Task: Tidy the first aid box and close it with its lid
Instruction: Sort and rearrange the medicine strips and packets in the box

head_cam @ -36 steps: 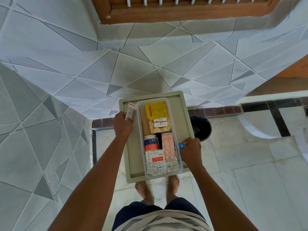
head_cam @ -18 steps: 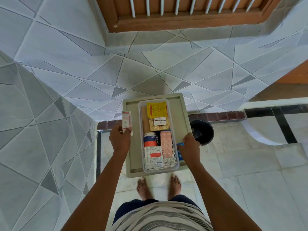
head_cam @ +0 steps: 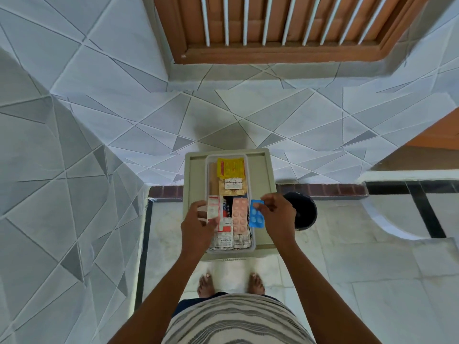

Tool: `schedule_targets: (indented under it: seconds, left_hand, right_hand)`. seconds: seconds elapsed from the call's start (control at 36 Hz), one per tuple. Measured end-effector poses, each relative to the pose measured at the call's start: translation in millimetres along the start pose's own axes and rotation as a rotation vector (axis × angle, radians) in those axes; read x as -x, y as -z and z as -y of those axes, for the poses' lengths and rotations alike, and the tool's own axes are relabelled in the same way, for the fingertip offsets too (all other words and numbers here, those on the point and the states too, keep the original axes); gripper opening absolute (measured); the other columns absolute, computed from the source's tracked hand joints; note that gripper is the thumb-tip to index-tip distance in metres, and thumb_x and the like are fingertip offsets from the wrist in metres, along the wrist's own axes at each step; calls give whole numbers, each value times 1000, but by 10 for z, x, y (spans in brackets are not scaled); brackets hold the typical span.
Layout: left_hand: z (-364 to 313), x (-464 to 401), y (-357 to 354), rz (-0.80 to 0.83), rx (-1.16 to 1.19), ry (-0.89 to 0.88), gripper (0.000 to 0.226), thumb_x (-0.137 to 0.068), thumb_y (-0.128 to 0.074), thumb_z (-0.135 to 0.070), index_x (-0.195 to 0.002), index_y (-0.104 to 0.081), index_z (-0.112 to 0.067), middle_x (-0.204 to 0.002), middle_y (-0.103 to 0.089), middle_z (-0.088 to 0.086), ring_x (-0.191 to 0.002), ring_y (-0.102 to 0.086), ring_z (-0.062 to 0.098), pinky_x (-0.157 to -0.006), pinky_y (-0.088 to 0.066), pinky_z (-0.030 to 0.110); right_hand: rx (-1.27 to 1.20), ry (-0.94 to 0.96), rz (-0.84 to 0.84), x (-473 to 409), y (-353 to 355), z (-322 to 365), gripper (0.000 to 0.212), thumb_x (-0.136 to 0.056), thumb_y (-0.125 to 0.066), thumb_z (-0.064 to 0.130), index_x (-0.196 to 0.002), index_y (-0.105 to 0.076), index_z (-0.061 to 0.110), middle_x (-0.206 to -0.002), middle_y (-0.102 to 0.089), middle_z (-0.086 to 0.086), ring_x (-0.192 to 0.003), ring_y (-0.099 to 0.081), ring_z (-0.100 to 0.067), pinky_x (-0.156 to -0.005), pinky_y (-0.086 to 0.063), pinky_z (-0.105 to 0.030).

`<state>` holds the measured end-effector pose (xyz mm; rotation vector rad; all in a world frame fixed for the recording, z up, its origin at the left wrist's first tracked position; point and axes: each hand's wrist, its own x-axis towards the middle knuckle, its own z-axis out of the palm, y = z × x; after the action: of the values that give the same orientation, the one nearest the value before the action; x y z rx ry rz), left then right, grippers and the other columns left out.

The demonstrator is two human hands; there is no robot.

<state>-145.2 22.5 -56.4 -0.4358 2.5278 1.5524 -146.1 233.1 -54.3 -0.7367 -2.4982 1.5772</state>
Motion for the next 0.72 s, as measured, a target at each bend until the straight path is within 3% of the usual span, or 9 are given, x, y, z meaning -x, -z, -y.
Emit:
schedule_targets:
  seconds: [0.08, 0.17, 0.28, 0.33, 0.39, 0.53, 0.61, 0.67, 0.72]
  left_hand:
    - [-8, 58, -56, 20, -62, -74, 50, -83, -76, -9, -122, -54, -30, -91, -67, -6, -76, -69, 9, -58, -55, 17]
    - [28, 75, -107, 10, -216, -160, 45, -81, -76, -10, -121, -61, -25, -99, -64, 0, -82, -65, 13, -73, -57, 29]
    - [6, 85, -154, 39, -347, -214, 37, -85, -73, -17, -121, -63, -18, -101, -61, 5, -85, -58, 13, -70, -44, 17]
    - [-51, 101, -163, 63, -394, -201, 36, -91, -66, -25, -125, -58, -18, -107, -58, 6, -90, -57, 16, -74, -51, 25]
    - [-101, 109, -173, 84, -454, -194, 34, -95, -58, -29, -127, -55, -18, -111, -54, 6, -96, -61, 22, -78, -54, 32]
    - [-150, 108, -187, 101, -560, -249, 31, -100, -53, -31, -128, -56, -17, -119, -50, 8, -83, -56, 13, -73, -48, 19]
    - [-95, 118, -189, 126, -633, -276, 30, -98, -57, -36, -121, -58, -18, -119, -48, 6, -78, -54, 10, -72, -52, 19]
    - [-59, 117, -188, 125, -692, -304, 32, -96, -58, -39, -120, -57, -18, -117, -48, 5, -83, -59, 14, -72, -58, 27]
    - [-28, 111, -194, 118, -732, -326, 33, -97, -56, -40, -121, -56, -18, -117, -48, 6, -89, -60, 17, -71, -59, 31]
  right_hand:
    - [13, 15, 98, -21, -79, 33, 20, -85, -76, 8, -85, -66, 26, -82, -73, 5, -79, -71, -12, -67, -60, -31]
    - [53, 62, 154, -40, -160, 97, 19, -84, -74, 7, -87, -68, 25, -83, -73, 5, -79, -71, -10, -63, -55, -24]
    - [106, 111, 200, -57, -246, 179, 11, -82, -76, 8, -88, -71, 16, -82, -72, 2, -73, -65, -8, -58, -44, -8]
    - [138, 141, 213, -71, -293, 184, 11, -81, -76, 6, -87, -72, 14, -84, -71, 0, -74, -64, -10, -60, -41, -5]
    - [178, 168, 223, -98, -343, 169, 10, -81, -76, 6, -89, -73, 12, -88, -72, -3, -79, -65, -13, -68, -46, -12]
    - [282, 275, 289, -160, -389, 143, 10, -86, -72, 5, -96, -73, 6, -100, -67, -8, -90, -64, -17, -79, -50, -22]
    - [284, 337, 307, -110, -372, 142, 10, -87, -70, 4, -97, -73, 4, -102, -67, -10, -92, -65, -21, -82, -53, -28]
    - [302, 381, 319, -58, -354, 131, 13, -84, -71, 2, -96, -75, 2, -104, -68, -11, -94, -63, -20, -87, -48, -20]
    - [361, 435, 338, 5, -319, 125, 14, -80, -71, -2, -93, -75, 0, -105, -68, -13, -94, -59, -18, -84, -32, 1]
